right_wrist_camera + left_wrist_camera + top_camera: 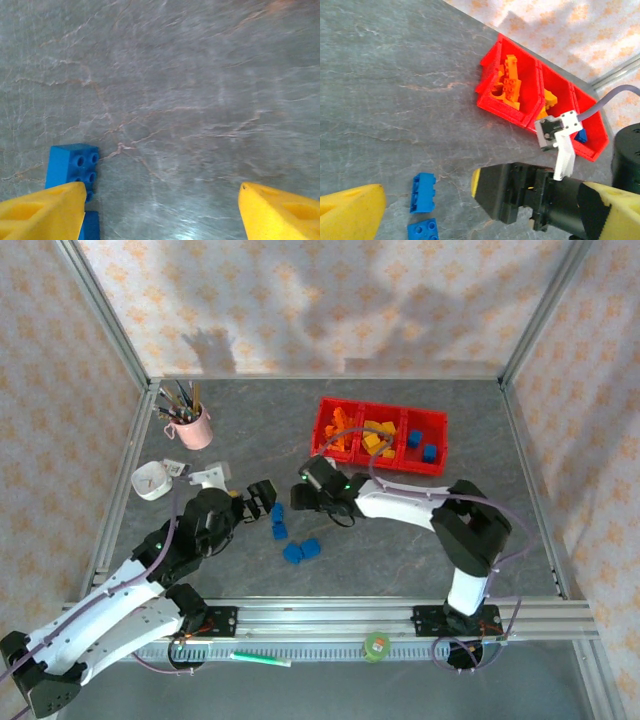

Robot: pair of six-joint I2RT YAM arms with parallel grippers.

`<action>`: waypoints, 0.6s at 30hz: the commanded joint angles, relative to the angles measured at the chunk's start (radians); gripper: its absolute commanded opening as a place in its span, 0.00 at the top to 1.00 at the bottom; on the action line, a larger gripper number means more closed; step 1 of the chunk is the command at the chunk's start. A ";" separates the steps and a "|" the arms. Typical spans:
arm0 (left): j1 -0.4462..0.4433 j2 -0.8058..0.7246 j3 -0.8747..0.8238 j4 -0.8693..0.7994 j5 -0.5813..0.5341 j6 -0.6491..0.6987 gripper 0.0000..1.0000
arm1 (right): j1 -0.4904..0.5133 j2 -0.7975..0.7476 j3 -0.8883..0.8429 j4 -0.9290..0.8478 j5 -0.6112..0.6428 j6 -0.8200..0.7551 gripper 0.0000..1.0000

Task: Sort the legos into containers by color
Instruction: Pick up the lego from the center of the table.

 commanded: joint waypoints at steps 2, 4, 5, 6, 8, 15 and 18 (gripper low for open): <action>0.011 -0.056 -0.007 -0.087 -0.089 -0.043 0.01 | 0.031 0.066 0.090 0.011 0.006 0.007 0.19; 0.012 -0.076 -0.009 -0.096 -0.100 -0.046 0.01 | 0.048 0.089 0.114 0.005 0.008 -0.001 0.18; 0.011 -0.084 -0.009 -0.102 -0.105 -0.048 0.01 | 0.058 0.101 0.130 0.001 0.006 -0.006 0.17; 0.011 -0.091 -0.007 -0.110 -0.110 -0.050 0.01 | 0.067 0.111 0.144 -0.003 0.004 -0.012 0.16; 0.011 -0.102 -0.009 -0.123 -0.124 -0.056 0.01 | 0.081 0.135 0.170 -0.006 -0.005 -0.018 0.15; 0.011 -0.135 -0.028 -0.139 -0.149 -0.080 0.01 | 0.107 0.260 0.289 -0.056 -0.008 -0.017 0.20; 0.011 -0.139 -0.029 -0.140 -0.147 -0.080 0.01 | 0.109 0.295 0.320 -0.072 -0.010 -0.013 0.25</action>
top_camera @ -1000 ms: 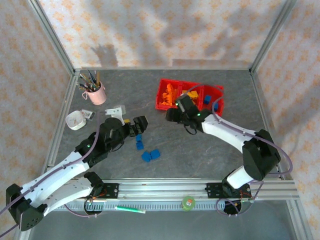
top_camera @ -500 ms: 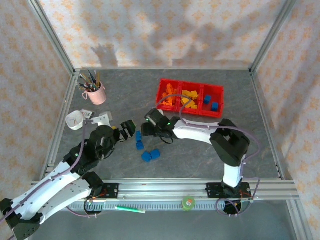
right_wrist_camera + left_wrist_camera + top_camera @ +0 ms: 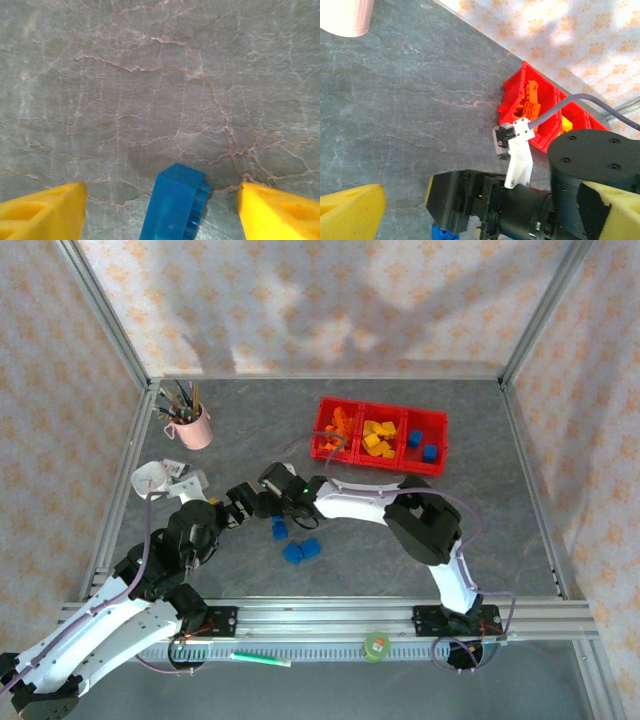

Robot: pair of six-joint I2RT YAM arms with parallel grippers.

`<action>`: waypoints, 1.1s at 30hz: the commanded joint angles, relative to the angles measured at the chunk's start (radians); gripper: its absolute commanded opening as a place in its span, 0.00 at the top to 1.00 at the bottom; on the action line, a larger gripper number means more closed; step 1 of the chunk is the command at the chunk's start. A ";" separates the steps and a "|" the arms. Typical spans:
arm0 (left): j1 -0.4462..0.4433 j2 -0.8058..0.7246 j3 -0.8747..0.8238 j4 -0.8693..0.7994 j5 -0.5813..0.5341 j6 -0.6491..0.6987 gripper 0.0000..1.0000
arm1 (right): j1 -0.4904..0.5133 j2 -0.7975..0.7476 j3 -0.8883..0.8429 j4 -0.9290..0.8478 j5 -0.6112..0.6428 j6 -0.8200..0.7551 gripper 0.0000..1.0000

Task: Sort the legos into containers by color
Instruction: Pick up the lego from the center of the table.

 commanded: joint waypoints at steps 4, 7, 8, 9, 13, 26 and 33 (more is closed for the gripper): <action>0.012 -0.013 -0.014 -0.016 -0.031 -0.012 0.01 | 0.005 0.053 0.054 -0.065 0.026 -0.005 0.35; 0.012 -0.010 -0.017 -0.006 -0.025 -0.010 0.01 | 0.004 0.062 0.054 -0.066 0.028 -0.005 0.43; 0.013 -0.008 -0.019 -0.001 -0.022 -0.009 0.01 | 0.004 0.064 0.054 -0.067 0.027 -0.005 0.46; 0.013 -0.007 -0.021 0.004 -0.019 -0.009 0.01 | 0.004 0.066 0.052 -0.066 0.029 -0.005 0.49; 0.013 0.004 -0.025 0.015 -0.004 -0.007 0.01 | 0.005 0.065 0.047 -0.068 0.032 -0.009 0.60; 0.013 0.041 -0.007 0.054 0.061 0.009 0.01 | -0.013 -0.092 -0.016 -0.081 0.088 -0.020 0.79; 0.013 0.112 0.025 0.129 0.123 0.056 0.01 | -0.116 -0.299 -0.185 -0.048 0.088 -0.003 0.81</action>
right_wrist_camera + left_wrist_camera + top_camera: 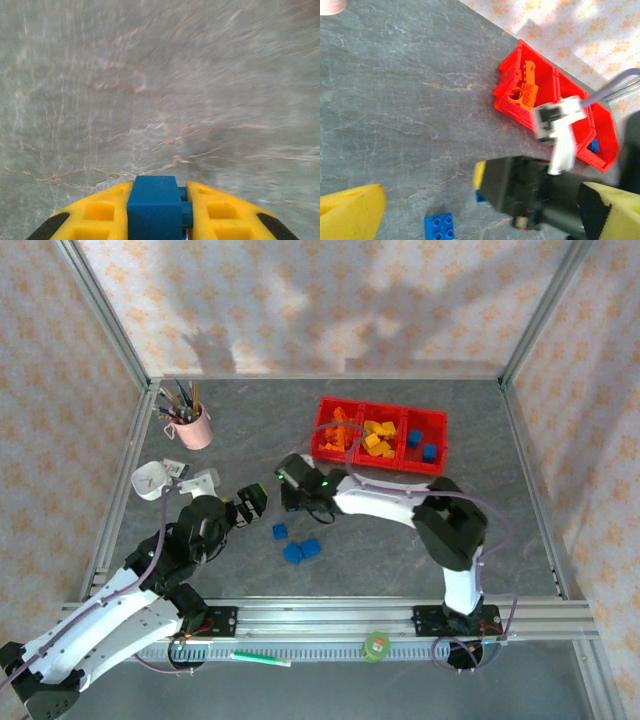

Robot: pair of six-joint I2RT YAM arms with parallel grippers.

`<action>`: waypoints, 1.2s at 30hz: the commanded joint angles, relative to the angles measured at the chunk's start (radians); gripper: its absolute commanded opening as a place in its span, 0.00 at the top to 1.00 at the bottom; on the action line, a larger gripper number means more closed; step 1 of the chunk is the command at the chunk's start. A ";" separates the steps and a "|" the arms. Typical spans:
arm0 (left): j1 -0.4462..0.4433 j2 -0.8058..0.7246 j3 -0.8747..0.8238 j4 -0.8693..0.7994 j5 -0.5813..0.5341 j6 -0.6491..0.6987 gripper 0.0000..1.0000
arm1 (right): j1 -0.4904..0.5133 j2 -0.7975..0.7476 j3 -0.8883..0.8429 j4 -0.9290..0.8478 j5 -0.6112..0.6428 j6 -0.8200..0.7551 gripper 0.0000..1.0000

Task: Sort the legos into containers by color
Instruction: Pick up the lego from the center of the table, then place the lego in the container.

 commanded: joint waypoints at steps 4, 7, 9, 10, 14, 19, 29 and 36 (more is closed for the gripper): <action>0.005 0.103 0.052 0.131 0.099 0.063 0.01 | -0.148 -0.229 -0.157 0.009 0.052 0.009 0.82; 0.005 0.170 0.055 0.205 0.156 0.085 0.01 | -0.260 -0.319 -0.223 0.009 0.035 0.006 0.82; 0.006 0.219 0.060 0.248 0.185 0.093 0.01 | -0.341 -0.375 -0.257 0.011 0.024 -0.005 0.82; 0.004 0.249 0.063 0.271 0.203 0.097 0.01 | -0.387 -0.400 -0.269 0.011 0.024 -0.012 0.82; -0.005 0.353 0.080 0.369 0.260 0.104 0.01 | -0.576 -0.441 -0.275 -0.003 0.014 -0.042 0.82; -0.029 0.459 0.121 0.445 0.281 0.110 0.01 | -0.719 -0.390 -0.211 -0.004 0.064 -0.079 0.81; -0.043 0.568 0.181 0.490 0.297 0.116 0.01 | -0.802 -0.100 -0.016 -0.011 0.080 -0.141 0.79; -0.043 0.572 0.187 0.468 0.276 0.129 0.01 | -0.822 -0.036 0.026 -0.009 0.048 -0.142 0.59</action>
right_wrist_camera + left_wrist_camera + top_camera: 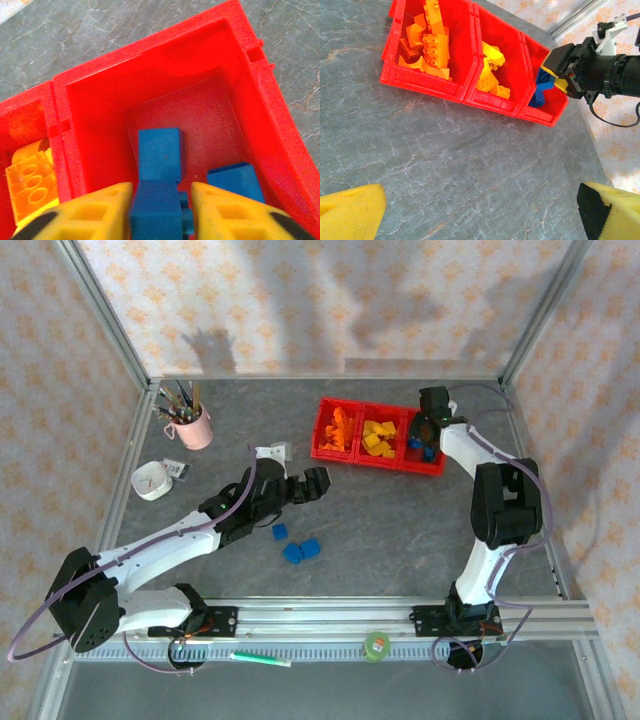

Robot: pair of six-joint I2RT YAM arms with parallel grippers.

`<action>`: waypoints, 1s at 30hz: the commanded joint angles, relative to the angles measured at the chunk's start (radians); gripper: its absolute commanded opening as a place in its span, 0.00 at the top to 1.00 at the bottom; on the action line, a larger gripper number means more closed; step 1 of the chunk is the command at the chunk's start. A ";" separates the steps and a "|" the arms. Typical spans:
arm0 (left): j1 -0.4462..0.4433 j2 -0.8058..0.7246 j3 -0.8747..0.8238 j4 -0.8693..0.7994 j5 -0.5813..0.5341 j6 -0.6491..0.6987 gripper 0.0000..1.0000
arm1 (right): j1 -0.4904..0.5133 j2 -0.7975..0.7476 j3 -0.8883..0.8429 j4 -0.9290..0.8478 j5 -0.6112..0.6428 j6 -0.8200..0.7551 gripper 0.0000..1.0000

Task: Sort the legos into containers by color
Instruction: Place the lego in the container, then pick up the lego from the bottom-center of the table.

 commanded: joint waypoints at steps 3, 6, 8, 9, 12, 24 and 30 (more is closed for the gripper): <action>-0.007 0.001 0.045 -0.002 -0.023 0.038 0.01 | -0.007 -0.034 0.035 -0.014 -0.016 -0.011 0.51; -0.007 -0.008 0.045 -0.007 -0.033 0.040 0.01 | -0.001 -0.080 0.016 -0.016 -0.038 -0.013 0.46; -0.006 -0.023 0.041 -0.015 -0.043 0.042 0.01 | 0.021 -0.120 -0.009 -0.019 -0.044 -0.015 0.45; -0.006 -0.032 0.038 -0.016 -0.049 0.042 0.01 | 0.036 -0.138 -0.022 -0.018 -0.045 -0.017 0.44; -0.005 -0.072 0.019 -0.038 -0.082 0.038 0.01 | 0.088 -0.197 -0.065 -0.029 -0.032 -0.014 0.40; 0.009 -0.332 -0.090 -0.236 -0.215 -0.010 0.01 | 0.435 -0.320 -0.195 -0.074 -0.030 0.010 0.29; 0.016 -0.457 -0.128 -0.377 -0.285 -0.064 0.01 | 0.658 -0.275 -0.206 -0.043 -0.003 0.082 0.24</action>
